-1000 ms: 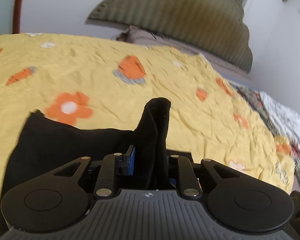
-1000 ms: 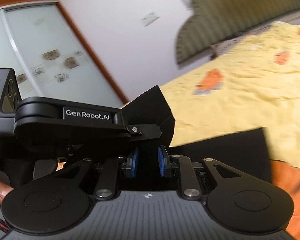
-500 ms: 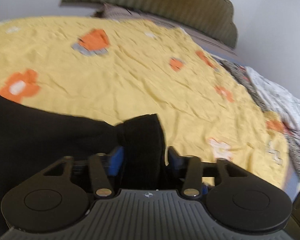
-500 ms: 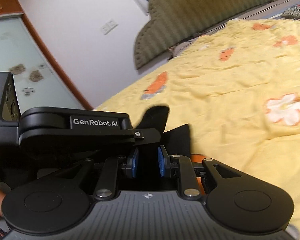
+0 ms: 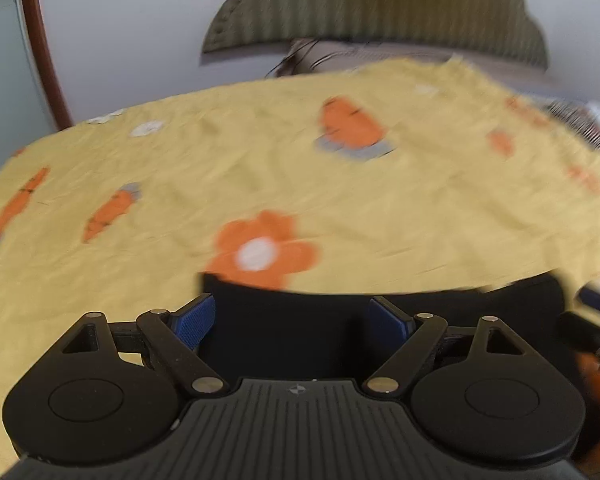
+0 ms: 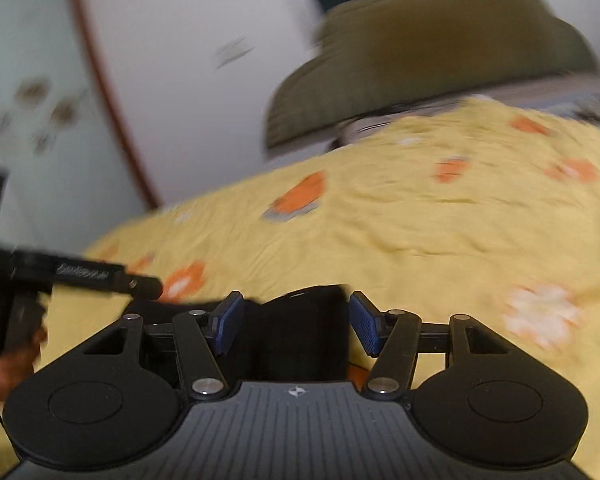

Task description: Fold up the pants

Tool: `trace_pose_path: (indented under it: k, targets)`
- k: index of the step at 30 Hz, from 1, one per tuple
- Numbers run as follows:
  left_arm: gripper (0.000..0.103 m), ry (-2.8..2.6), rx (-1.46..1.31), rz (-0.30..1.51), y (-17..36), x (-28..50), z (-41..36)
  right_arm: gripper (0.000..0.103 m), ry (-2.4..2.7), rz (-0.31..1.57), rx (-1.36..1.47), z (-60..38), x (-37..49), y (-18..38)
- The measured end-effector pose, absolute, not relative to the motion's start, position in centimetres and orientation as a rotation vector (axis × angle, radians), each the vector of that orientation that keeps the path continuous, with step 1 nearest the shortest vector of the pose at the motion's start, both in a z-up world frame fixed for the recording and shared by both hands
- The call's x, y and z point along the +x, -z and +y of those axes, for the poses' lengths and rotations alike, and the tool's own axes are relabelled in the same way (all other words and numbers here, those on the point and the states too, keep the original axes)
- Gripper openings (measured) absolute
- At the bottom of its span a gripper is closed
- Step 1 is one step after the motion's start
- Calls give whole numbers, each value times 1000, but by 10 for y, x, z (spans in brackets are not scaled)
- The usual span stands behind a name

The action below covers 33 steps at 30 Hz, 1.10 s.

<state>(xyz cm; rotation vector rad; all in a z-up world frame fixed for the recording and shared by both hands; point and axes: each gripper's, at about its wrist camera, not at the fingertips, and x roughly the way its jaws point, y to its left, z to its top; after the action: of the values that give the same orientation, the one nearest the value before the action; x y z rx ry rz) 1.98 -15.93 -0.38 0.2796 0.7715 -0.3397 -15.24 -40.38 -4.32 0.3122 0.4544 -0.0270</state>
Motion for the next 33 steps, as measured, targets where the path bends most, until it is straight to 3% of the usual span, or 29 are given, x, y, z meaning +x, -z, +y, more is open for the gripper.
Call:
trace_pose_path:
  k: [2, 3, 5, 11, 14, 17, 24, 27, 33]
  targets:
    - [86, 293, 381, 756, 21, 32, -162, 60, 101, 534, 207, -397, -129, 53]
    - [84, 274, 438, 745, 30, 37, -162, 73, 153, 569, 156, -396, -119, 60]
    - [82, 240, 494, 706, 40, 40, -161, 88, 216, 567, 124, -400, -119, 62]
    - [84, 220, 421, 651, 23, 38, -150, 88, 116, 466, 37, -377, -140, 31]
    - [85, 222, 504, 686, 43, 48, -160, 88, -74, 553, 77, -364, -118, 37]
    - [83, 224, 458, 694, 37, 47, -150, 87, 6, 665, -62, -354, -94, 61]
    - [87, 401, 278, 801, 14, 1, -93, 88, -87, 606, -10, -349, -142, 37]
    - [88, 415, 385, 794, 31, -28, -81, 92, -62, 647, -126, -336, -151, 56]
    - [87, 409, 500, 686, 33, -76, -54, 92, -26, 593, -59, -339, -175, 37]
